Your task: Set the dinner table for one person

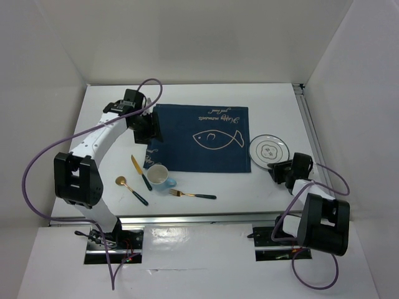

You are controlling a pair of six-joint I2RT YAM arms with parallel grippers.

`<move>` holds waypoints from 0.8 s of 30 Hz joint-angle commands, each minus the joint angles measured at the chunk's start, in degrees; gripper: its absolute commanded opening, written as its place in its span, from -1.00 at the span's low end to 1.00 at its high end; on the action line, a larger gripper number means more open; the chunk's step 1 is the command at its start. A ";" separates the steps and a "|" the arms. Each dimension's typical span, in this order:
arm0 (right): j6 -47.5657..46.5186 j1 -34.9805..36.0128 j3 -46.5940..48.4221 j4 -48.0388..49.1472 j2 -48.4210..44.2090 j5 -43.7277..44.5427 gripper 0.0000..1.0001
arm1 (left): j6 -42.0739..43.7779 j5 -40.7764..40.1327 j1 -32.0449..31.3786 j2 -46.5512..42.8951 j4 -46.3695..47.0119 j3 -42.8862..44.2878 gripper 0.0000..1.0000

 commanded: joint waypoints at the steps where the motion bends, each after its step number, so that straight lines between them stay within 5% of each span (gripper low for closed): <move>1: 3.31 0.01 -1.77 1.16 -0.22 4.83 -0.24 | 1.16 1.08 -0.53 0.97 -0.01 2.75 0.36; 6: 0.52 0.01 3.94 -5.51 -2.85 6.67 -1.00 | 2.22 1.08 -0.53 0.98 -0.54 3.90 0.36; 15: -6.26 0.01 15.27 -10.80 -9.19 7.39 -1.00 | 2.75 2.74 -0.53 0.98 -1.07 6.53 0.36; 24: -12.49 4.84 23.98 -5.27 -1.48 -6.58 -1.00 | 1.17 2.05 -0.53 -0.16 -2.12 7.59 0.36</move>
